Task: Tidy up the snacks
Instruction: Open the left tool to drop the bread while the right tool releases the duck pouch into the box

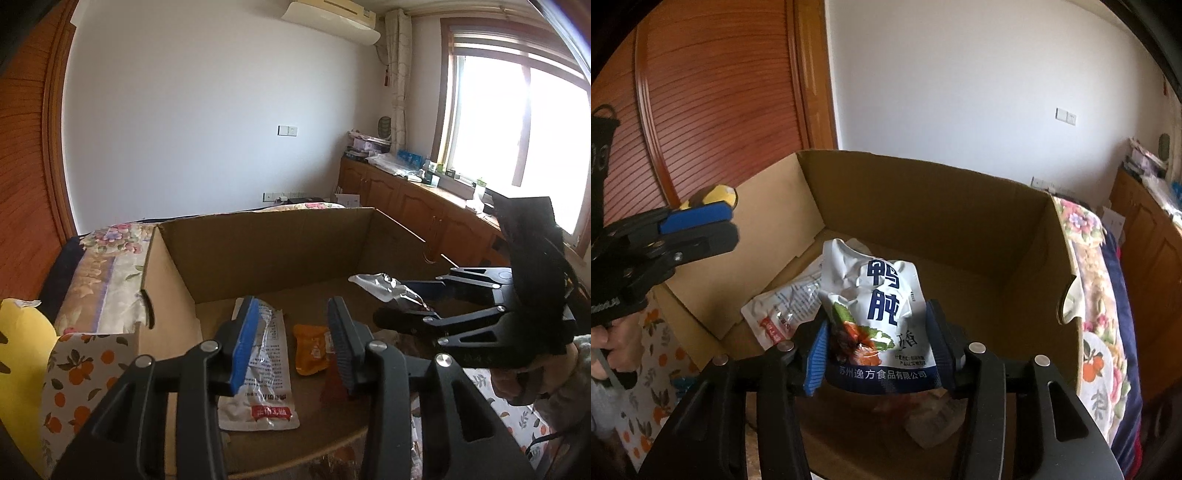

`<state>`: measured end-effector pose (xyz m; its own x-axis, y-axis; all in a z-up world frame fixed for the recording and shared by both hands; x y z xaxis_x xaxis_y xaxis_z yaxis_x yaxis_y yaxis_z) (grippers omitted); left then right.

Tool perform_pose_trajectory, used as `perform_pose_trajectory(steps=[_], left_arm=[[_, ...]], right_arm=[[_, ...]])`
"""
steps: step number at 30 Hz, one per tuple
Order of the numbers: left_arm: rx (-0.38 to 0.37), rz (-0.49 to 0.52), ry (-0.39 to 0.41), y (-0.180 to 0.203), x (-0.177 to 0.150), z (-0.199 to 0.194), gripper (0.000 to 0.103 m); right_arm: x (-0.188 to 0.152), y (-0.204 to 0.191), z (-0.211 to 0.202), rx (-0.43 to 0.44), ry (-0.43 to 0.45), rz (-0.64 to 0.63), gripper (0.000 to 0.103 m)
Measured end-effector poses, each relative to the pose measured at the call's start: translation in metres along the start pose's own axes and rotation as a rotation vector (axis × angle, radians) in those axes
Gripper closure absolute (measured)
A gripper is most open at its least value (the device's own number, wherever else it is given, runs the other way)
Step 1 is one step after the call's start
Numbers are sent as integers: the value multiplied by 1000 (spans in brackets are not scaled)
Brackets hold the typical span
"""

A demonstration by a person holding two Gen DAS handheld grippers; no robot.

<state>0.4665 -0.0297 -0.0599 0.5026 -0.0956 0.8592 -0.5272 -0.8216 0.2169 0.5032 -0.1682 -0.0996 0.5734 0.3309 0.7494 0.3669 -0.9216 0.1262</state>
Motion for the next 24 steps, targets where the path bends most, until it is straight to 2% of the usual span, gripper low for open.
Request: perform_pose_trajectory(steps=[3, 12, 15, 20, 24], left_arm=[[8, -1, 10, 1, -2, -11, 58], [38, 1, 21, 8, -14, -45, 54], [38, -7, 19, 10, -19, -56, 54], [41, -14, 19, 16, -28, -74, 53], [52, -9, 12, 25, -37, -90, 53]], right_arm=[[-1, 1, 0, -12, 1, 9, 46], [-3, -1, -21, -38, 37, 8, 45], [0, -2, -32, -42, 52, 12, 41], [5, -1, -32, -102, 45, -19, 37], [0, 3, -36, -95, 29, 5, 37]])
Point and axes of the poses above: each gripper's, at about its wrist camera, not at the fingertips, and z roughly the way its jaws point, y to its right, x to its top, the point moved 5 cm from there along z, roughly the way its jaws point, and after that the axes turned 12 degrees about -x, right-handed, at the moved point
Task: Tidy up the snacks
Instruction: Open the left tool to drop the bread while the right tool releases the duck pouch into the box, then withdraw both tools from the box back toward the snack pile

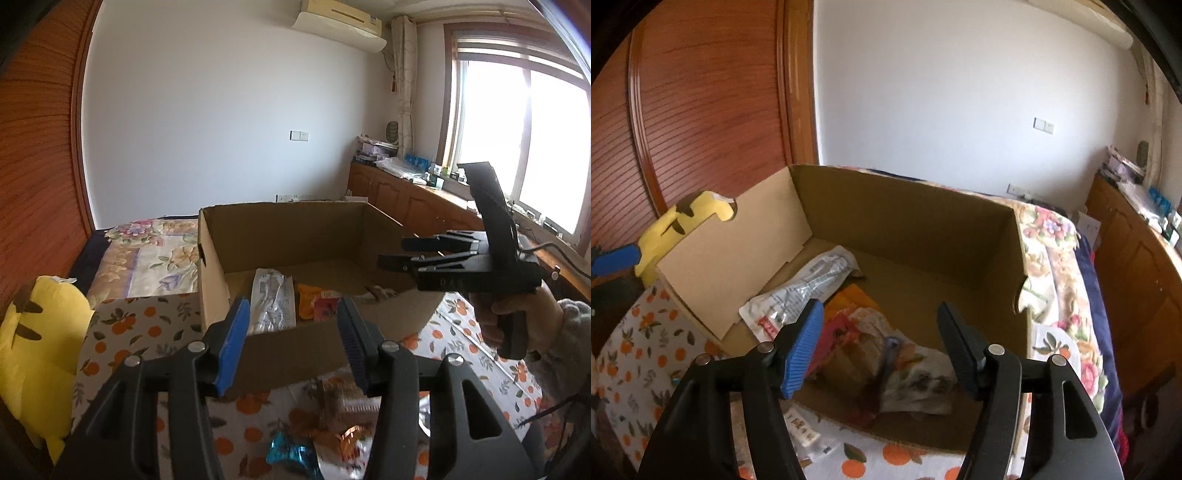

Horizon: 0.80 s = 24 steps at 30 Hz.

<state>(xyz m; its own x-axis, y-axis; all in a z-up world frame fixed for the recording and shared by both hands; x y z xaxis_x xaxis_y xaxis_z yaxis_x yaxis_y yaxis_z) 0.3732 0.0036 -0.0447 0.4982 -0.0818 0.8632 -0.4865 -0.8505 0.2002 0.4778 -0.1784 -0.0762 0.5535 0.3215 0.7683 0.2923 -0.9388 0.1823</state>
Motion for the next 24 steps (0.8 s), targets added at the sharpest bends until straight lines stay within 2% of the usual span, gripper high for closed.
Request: perform_pose_trajectory(steps=[8, 13, 20, 24], left_arm=[[-6, -18, -41, 18, -33, -18, 50], [-16, -33, -70, 29, -58, -20, 50], [-14, -57, -122, 37, -92, -10, 50], [-8, -64, -152, 39, -106, -3, 50]], right_arm=[[-24, -2, -51, 25, 23, 6, 37], [-56, -2, -81, 50, 15, 27, 36], [-101, -13, -79, 92, -48, 26, 36], [-114, -21, -70, 126, -83, 27, 36]])
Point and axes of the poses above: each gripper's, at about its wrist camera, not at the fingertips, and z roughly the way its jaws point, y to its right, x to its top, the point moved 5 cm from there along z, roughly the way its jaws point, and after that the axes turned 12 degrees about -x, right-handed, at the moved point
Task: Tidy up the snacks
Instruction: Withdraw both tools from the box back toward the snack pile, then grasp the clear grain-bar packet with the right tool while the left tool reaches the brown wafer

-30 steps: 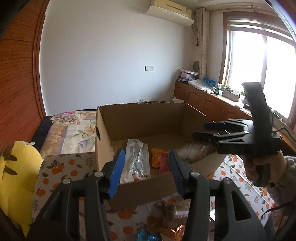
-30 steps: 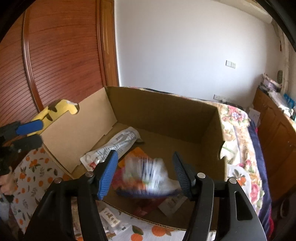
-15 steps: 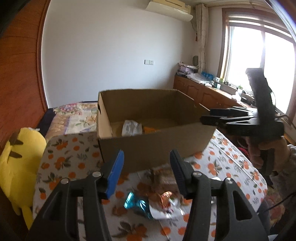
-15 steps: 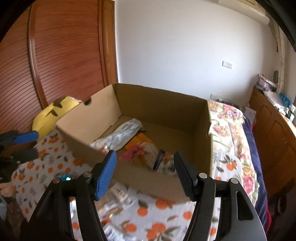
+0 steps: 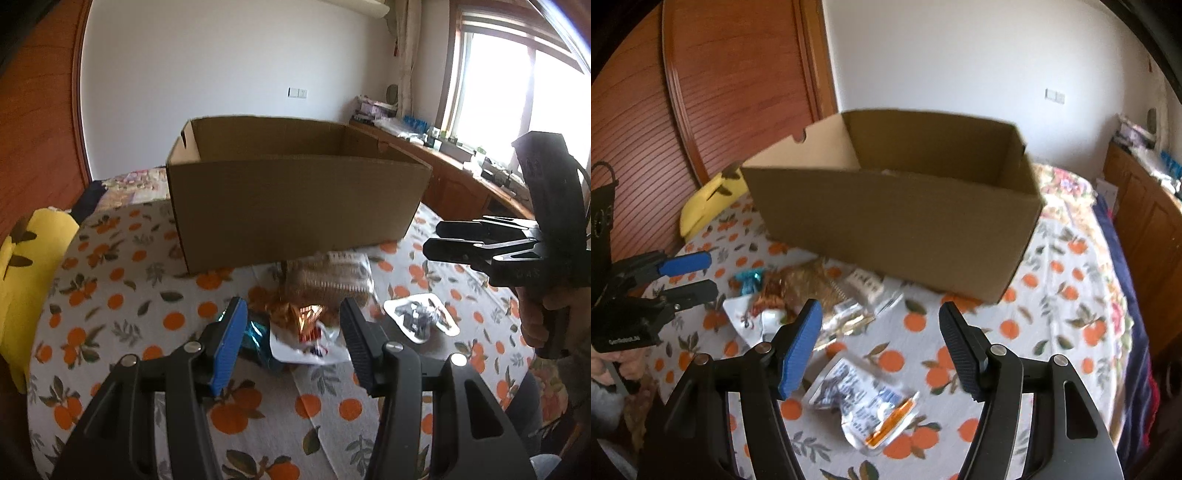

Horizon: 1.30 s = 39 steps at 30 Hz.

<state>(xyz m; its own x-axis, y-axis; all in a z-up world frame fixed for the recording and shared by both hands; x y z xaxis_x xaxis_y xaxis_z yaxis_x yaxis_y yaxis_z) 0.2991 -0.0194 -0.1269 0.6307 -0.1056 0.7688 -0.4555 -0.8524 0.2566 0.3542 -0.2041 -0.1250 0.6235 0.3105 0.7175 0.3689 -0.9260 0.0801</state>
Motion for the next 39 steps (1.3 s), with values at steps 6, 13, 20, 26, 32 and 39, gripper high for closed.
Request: perform_pose_trajectory(steps=[6, 13, 20, 26, 32, 39], left_arm=[[-2, -37, -31, -5, -14, 9, 50], [4, -59, -61, -13, -25, 16, 50], [-9, -79, -67, -19, -30, 19, 50], [-16, -90, -63, -20, -30, 19, 50], [-15, -96, -60, -21, -31, 18, 50], [-9, -93, -55, -19, -30, 16, 50]], right_arm=[[-1, -17, 26, 65, -45, -19, 36], [14, -44, 53, 118, -70, -75, 36], [15, -64, 79, 139, -123, -134, 37], [15, -74, 85, 149, -136, -177, 42], [12, -82, 92, 162, -178, -234, 46], [8, -81, 94, 181, -193, -213, 57]])
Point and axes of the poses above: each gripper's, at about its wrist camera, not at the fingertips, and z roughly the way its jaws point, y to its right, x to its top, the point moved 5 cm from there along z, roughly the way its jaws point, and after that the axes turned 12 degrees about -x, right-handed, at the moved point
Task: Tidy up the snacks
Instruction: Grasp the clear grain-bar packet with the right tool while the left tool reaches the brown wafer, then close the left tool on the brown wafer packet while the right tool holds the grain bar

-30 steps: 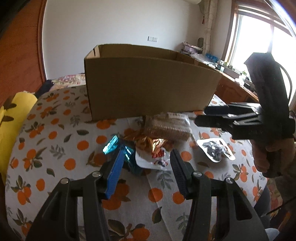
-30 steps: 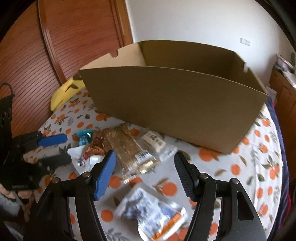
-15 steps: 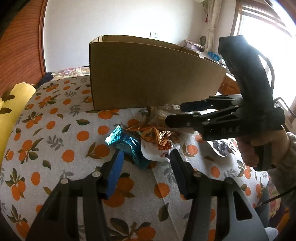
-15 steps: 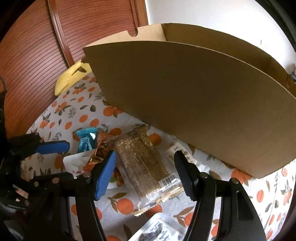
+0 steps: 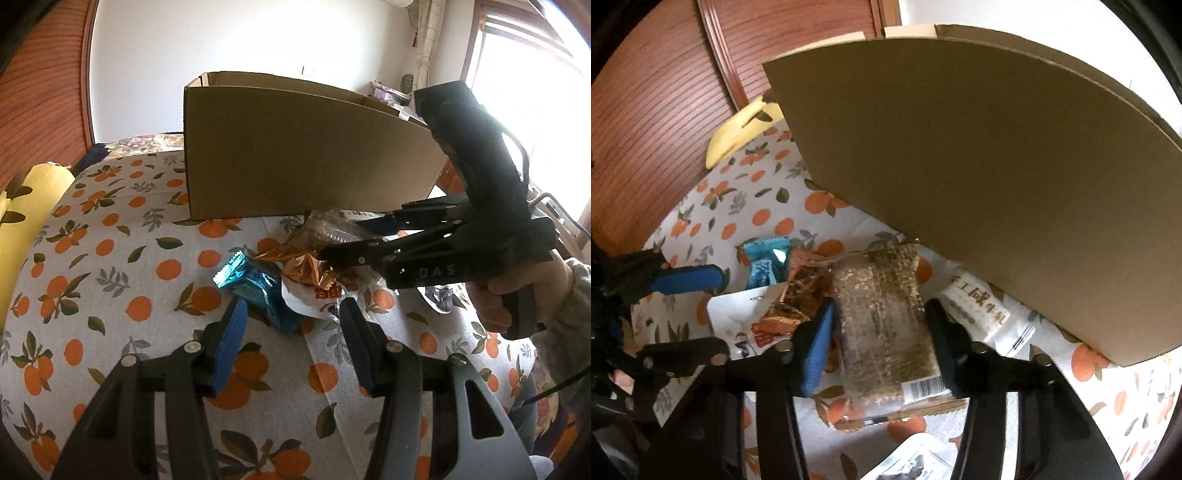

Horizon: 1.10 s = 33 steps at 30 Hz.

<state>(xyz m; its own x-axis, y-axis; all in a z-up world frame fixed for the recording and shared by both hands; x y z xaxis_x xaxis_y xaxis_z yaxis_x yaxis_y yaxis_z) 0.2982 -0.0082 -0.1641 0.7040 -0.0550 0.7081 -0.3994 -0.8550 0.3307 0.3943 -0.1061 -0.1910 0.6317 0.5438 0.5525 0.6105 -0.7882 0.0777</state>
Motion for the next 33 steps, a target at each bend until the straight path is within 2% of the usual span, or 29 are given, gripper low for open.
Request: perform_pose_trajectory(steps=[11, 16, 24, 26, 33], left_arm=[[-22, 3, 21, 14, 17, 3, 50], [2, 25, 1, 22, 33, 19, 51], [48, 18, -57, 20, 42, 45, 58], [48, 14, -69, 20, 41, 49, 67], [104, 23, -116, 20, 37, 63, 68]], right_arm=[[-16, 10, -62, -31, 144, 89, 58], [-34, 23, -82, -60, 182, 144, 58], [-63, 55, -81, -132, 198, 228, 58], [-66, 63, -80, -130, 207, 249, 58], [-67, 72, -79, -133, 260, 269, 58]])
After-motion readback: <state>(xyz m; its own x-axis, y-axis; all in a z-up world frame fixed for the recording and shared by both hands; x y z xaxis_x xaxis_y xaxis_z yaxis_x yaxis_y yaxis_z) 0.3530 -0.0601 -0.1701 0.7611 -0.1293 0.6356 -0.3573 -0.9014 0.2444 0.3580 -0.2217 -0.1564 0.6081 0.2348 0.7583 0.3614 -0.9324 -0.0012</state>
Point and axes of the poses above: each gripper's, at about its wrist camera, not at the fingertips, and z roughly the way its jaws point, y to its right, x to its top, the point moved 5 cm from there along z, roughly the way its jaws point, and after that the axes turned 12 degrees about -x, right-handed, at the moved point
